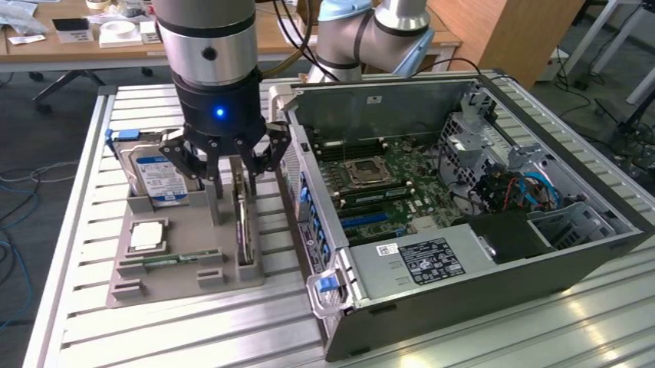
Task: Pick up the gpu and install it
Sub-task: 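Pick up the gpu and move the gpu toward the slot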
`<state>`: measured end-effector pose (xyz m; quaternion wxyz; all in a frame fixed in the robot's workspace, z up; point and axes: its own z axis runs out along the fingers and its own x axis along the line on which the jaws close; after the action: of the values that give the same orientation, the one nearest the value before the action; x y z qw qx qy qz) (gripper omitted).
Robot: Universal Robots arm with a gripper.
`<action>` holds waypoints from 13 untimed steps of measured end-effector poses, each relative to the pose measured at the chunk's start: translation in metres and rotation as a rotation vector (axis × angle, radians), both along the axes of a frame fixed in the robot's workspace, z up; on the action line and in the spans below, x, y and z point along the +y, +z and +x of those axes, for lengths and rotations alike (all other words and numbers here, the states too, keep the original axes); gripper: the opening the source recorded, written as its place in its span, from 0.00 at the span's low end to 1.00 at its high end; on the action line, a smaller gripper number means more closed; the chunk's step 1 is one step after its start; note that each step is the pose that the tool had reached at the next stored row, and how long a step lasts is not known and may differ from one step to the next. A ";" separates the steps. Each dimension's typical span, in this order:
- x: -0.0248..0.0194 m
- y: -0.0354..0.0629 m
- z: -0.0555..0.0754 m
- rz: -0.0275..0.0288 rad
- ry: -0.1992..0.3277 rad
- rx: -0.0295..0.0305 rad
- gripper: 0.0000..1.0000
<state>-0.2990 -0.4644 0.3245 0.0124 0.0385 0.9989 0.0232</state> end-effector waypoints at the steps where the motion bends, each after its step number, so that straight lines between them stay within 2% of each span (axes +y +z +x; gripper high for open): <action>1: 0.0000 0.0000 0.000 0.0000 0.000 0.0000 0.47; 13: 0.0000 -0.0183 0.000 0.0008 0.000 -0.0002 0.47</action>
<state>-0.2990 -0.4644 0.3062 0.0125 0.0385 0.9989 0.0236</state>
